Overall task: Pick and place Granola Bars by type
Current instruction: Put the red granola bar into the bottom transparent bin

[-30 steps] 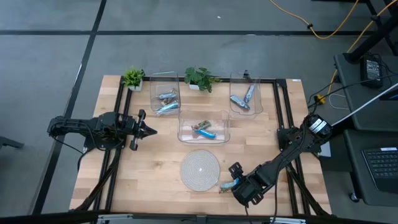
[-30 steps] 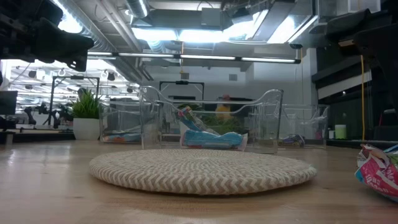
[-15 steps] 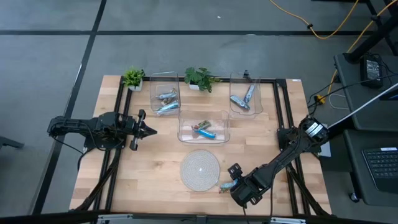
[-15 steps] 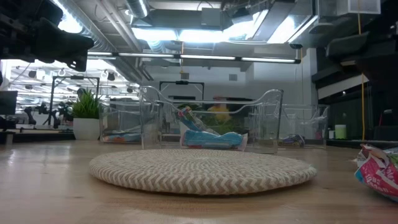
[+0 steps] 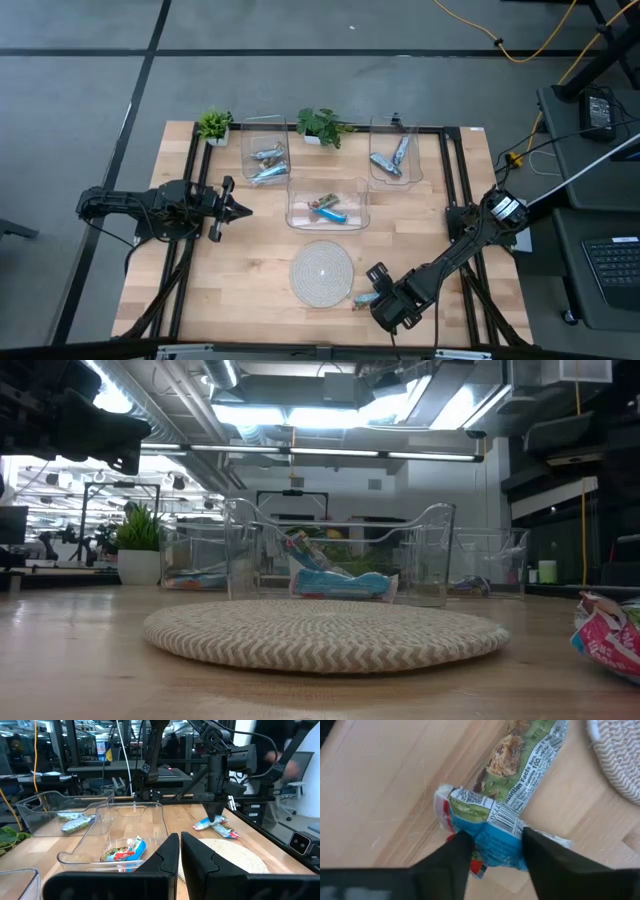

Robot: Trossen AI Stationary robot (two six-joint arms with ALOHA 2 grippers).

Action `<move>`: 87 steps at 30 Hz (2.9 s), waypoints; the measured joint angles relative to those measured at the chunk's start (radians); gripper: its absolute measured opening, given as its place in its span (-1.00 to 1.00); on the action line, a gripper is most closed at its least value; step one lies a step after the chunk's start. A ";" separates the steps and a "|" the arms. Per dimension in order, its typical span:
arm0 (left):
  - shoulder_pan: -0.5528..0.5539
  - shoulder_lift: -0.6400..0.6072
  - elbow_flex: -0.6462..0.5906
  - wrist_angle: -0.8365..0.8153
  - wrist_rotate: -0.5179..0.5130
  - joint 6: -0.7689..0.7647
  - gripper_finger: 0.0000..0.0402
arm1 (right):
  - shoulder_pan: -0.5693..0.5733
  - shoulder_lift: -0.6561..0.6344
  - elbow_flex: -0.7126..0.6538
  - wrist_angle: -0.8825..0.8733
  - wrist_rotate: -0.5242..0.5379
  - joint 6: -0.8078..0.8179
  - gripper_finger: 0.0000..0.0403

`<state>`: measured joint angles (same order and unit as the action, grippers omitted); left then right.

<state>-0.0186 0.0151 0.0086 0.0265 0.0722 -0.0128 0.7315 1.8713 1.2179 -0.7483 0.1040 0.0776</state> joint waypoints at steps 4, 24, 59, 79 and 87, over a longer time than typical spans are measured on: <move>0.000 0.000 0.000 0.000 0.000 0.000 -0.95 | 0.000 0.000 0.000 -0.001 0.000 0.000 -0.40; 0.000 0.000 0.000 0.000 0.000 0.000 -0.95 | -0.022 0.002 0.358 -0.229 0.113 0.071 -0.66; 0.000 0.000 0.000 0.000 0.000 0.000 -0.94 | -0.624 -0.003 0.606 -0.357 -0.040 -0.301 -0.66; 0.000 0.000 0.000 0.000 0.000 0.000 -0.96 | -0.799 -0.003 0.331 -0.241 -0.084 -0.322 -0.70; 0.000 0.000 0.000 0.000 0.000 0.000 -0.94 | -0.835 -0.003 0.204 -0.149 -0.108 -0.323 -0.71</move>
<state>-0.0186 0.0150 0.0082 0.0264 0.0721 -0.0129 -0.1037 1.8687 1.4218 -0.8976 -0.0041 -0.2459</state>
